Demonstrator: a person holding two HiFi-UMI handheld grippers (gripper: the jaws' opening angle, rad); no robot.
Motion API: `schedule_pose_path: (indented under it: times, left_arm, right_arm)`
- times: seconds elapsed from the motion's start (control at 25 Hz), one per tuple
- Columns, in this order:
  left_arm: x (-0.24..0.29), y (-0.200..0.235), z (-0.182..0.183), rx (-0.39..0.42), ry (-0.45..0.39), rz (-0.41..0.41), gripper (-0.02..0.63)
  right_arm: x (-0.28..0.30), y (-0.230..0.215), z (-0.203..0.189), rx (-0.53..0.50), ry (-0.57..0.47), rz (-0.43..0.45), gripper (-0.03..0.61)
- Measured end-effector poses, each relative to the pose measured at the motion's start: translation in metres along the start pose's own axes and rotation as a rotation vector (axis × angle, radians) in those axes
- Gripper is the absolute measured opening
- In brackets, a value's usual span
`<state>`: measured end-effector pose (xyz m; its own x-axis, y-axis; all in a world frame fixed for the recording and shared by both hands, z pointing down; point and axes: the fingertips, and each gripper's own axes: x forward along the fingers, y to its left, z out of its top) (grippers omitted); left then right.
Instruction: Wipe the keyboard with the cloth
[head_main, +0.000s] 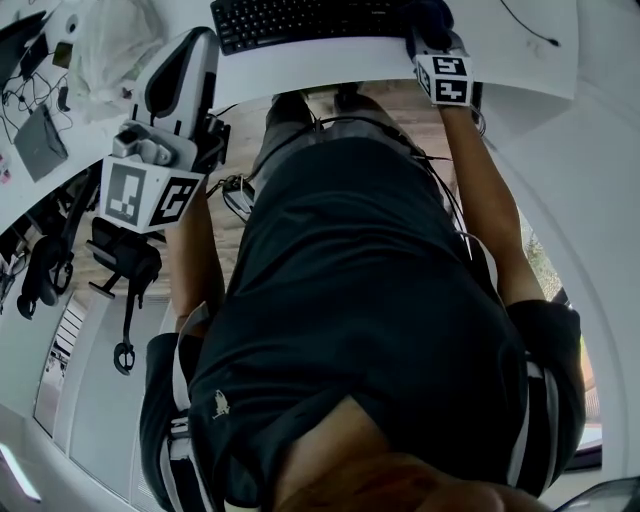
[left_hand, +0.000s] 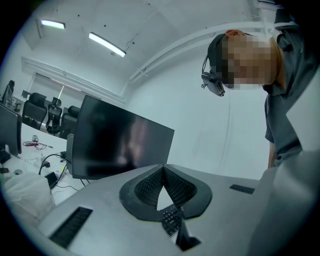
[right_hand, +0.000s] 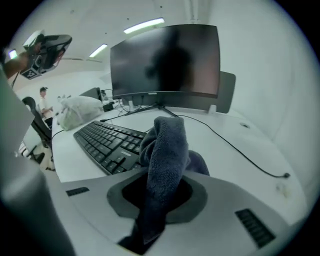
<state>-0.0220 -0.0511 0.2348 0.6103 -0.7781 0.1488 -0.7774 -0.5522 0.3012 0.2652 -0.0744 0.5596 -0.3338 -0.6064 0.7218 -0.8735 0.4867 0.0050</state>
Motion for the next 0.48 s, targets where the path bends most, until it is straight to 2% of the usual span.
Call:
schedule_pose_path:
  times: [0.12, 0.2, 0.28, 0.36, 0.4, 0.48]
  left_arm:
    - [-0.001, 0.001, -0.002, -0.008, -0.002, 0.008, 0.005]
    - [-0.001, 0.001, -0.003, -0.011, 0.001, 0.005, 0.005]
    - [0.0, 0.0, -0.003, -0.01, 0.004, 0.0, 0.005]
    - [0.0, 0.0, -0.002, -0.006, 0.005, -0.004, 0.005]
    - [0.0, 0.0, -0.002, -0.004, 0.004, -0.003, 0.005]
    - [-0.001, 0.0, -0.002, -0.003, 0.003, 0.0, 0.005]
  right_arm:
    - [-0.004, -0.007, -0.006, 0.032, 0.007, -0.064, 0.055]
    - [0.002, 0.023, 0.0, 0.009, 0.005, -0.018, 0.055]
    - [0.011, 0.065, 0.008, -0.017, -0.006, 0.096, 0.055]
    - [0.016, 0.088, 0.013, -0.028, -0.007, 0.191, 0.055]
    - [0.016, 0.087, 0.012, -0.028, -0.002, 0.201, 0.055]
    - [0.01, 0.06, 0.006, -0.026, 0.017, 0.133, 0.055]
